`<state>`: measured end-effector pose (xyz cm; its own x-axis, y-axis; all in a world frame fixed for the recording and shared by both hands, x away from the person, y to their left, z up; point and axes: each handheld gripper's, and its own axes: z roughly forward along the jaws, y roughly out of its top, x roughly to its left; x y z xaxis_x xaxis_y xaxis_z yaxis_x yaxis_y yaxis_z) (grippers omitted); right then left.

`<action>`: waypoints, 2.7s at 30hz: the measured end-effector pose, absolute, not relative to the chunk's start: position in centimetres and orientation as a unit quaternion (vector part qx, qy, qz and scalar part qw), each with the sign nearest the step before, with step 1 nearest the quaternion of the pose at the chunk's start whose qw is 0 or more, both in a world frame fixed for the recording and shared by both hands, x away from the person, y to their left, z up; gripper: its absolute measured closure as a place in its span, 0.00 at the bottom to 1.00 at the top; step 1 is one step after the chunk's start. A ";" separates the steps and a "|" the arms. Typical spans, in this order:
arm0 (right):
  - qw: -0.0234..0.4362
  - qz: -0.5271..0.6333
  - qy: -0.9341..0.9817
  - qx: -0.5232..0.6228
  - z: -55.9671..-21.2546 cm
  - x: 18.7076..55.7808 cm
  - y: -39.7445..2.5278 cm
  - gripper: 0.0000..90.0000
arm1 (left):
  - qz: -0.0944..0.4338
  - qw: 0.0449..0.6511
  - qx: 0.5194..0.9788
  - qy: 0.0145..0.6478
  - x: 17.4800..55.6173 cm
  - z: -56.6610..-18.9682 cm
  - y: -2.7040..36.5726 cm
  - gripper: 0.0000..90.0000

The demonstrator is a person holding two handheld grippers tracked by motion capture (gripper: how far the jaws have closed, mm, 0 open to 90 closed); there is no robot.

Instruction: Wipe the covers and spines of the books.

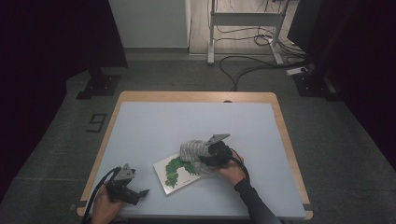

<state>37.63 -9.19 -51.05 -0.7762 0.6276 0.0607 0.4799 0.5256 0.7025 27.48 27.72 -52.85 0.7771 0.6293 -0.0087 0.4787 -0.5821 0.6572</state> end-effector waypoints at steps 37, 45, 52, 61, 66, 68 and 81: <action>0.139 0.329 0.883 0.306 -50.4 40.3 -4.7 0.61 | 0.113 0.334 0.881 0.315 27.5 -52.9 27.7 0.00; 0.134 0.330 0.888 0.292 -50.2 39.7 -3.5 0.61 | 0.114 0.334 0.881 0.315 27.5 -52.9 27.7 0.00; 0.107 0.347 0.892 0.271 -50.3 39.1 -1.9 0.61 | 0.114 0.333 0.881 0.315 27.5 -52.9 27.7 0.00; 0.098 0.354 0.897 0.244 -50.3 38.2 0.8 0.61 | 0.114 0.333 0.881 0.315 27.5 -52.9 27.7 0.00; 0.086 0.361 0.899 0.232 -50.3 37.8 1.9 0.61 | 0.114 0.333 0.881 0.315 27.5 -52.9 27.7 0.00; 0.080 0.366 0.899 0.228 -50.3 37.6 2.4 0.61 | 0.114 0.334 0.881 0.316 27.4 -52.9 27.7 0.00; 0.063 0.371 0.907 0.187 -50.2 36.0 6.2 0.61 | 0.114 0.333 0.881 0.315 27.4 -52.9 27.7 0.00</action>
<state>35.99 6.23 -50.16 -0.9220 0.3864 0.0239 0.2926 0.6551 0.6966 27.44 27.70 -52.87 0.7754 0.6314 -0.0092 0.4798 -0.5797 0.6586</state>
